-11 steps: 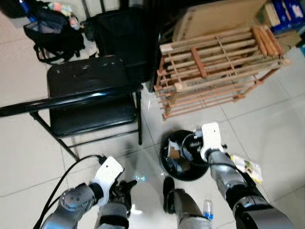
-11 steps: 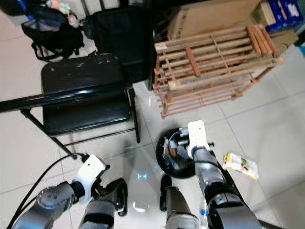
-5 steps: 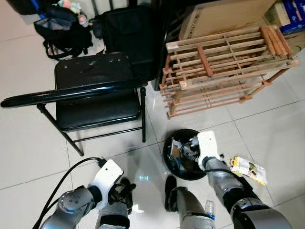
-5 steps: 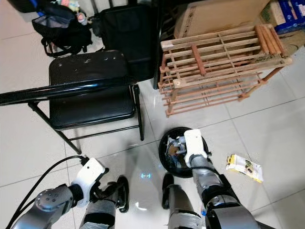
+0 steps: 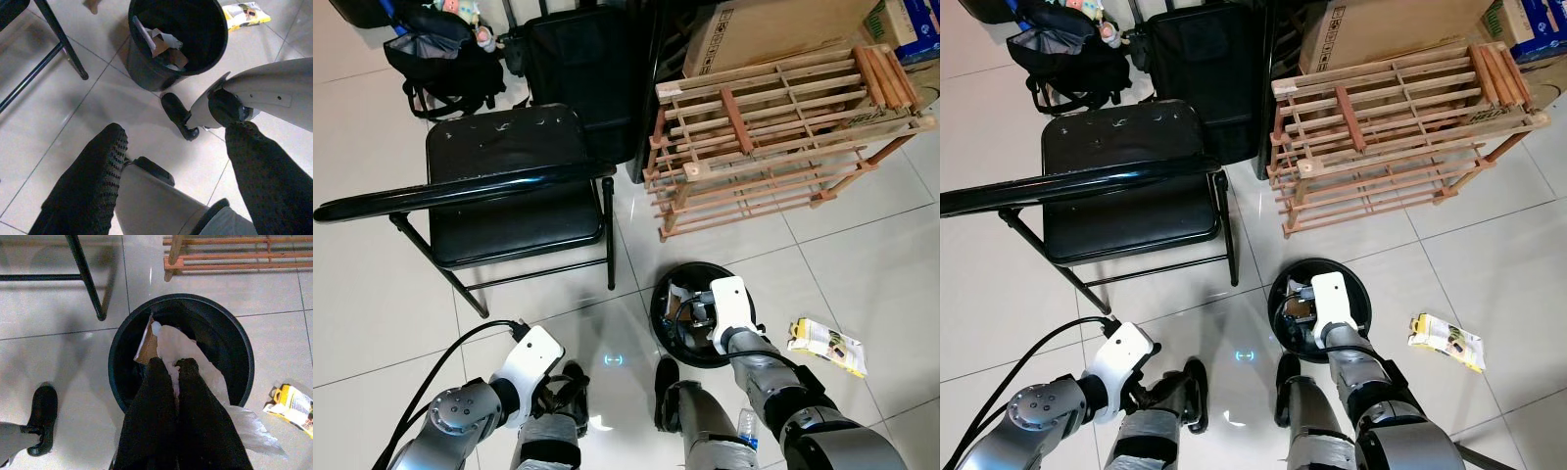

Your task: Picking trash to rubbish bin

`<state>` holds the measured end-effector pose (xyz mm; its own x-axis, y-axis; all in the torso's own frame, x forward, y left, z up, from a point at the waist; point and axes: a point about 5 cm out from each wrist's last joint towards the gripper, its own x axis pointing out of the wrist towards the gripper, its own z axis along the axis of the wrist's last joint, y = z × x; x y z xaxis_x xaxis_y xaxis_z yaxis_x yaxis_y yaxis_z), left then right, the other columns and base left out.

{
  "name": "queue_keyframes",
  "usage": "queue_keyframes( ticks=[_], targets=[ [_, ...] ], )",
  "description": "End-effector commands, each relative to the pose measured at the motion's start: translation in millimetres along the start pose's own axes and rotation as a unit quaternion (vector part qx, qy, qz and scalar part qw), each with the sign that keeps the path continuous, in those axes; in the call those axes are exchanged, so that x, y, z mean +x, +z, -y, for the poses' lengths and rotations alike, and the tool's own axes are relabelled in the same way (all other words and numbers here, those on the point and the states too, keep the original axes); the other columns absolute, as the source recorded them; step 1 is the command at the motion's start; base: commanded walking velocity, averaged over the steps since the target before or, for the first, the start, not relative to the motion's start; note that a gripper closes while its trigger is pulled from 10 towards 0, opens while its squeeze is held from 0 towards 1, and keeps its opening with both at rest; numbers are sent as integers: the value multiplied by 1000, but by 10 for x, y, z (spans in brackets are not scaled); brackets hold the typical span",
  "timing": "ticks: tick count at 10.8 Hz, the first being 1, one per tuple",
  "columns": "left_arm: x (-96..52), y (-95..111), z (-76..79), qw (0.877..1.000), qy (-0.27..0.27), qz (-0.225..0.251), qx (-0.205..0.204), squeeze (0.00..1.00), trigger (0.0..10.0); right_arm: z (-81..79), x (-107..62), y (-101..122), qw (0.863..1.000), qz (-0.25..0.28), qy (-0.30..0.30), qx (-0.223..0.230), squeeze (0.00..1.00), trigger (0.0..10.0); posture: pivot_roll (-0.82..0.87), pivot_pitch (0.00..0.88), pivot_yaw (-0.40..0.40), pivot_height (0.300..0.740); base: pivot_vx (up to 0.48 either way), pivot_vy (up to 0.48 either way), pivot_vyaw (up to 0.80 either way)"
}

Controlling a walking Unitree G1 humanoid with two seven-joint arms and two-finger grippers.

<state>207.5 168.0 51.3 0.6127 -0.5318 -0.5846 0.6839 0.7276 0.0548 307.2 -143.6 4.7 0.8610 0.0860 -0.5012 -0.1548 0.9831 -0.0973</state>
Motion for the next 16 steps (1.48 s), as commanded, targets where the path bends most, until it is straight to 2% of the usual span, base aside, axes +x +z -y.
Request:
queue_keyframes(
  ticks=[1, 12, 13, 15, 16],
  targets=[
    [-27, -66, 58, 1000, -14, -11, -10, 0, 10000, -8, -31, -142, 1000, -26, 0, 12, 1000, 10000, 471, 441, -24, 740, 0, 0, 0],
    [-2, -82, 30, 1000, -11, -15, -9, 0, 10000, 32, -36, -129, 1000, -15, -11, 16, 1000, 10000, 464, 430, -22, 740, 0, 0, 0],
    [45, -64, 34, 1000, -13, -11, -9, 0, 10000, 58, -35, -95, 1000, -1, -16, 16, 1000, 10000, 443, 403, -29, 740, 0, 0, 0],
    [266, 83, 49, 1000, -21, 15, -3, 0, 10000, 166, -58, -27, 998, 42, -31, 16, 1000, 10000, 404, 340, -44, 740, 0, 0, 0],
    [388, 222, 39, 999, -21, 38, 2, 0, 10000, 234, -91, 5, 996, 75, -47, 13, 1000, 10000, 376, 290, -54, 740, 0, 0, 0]
  ],
)
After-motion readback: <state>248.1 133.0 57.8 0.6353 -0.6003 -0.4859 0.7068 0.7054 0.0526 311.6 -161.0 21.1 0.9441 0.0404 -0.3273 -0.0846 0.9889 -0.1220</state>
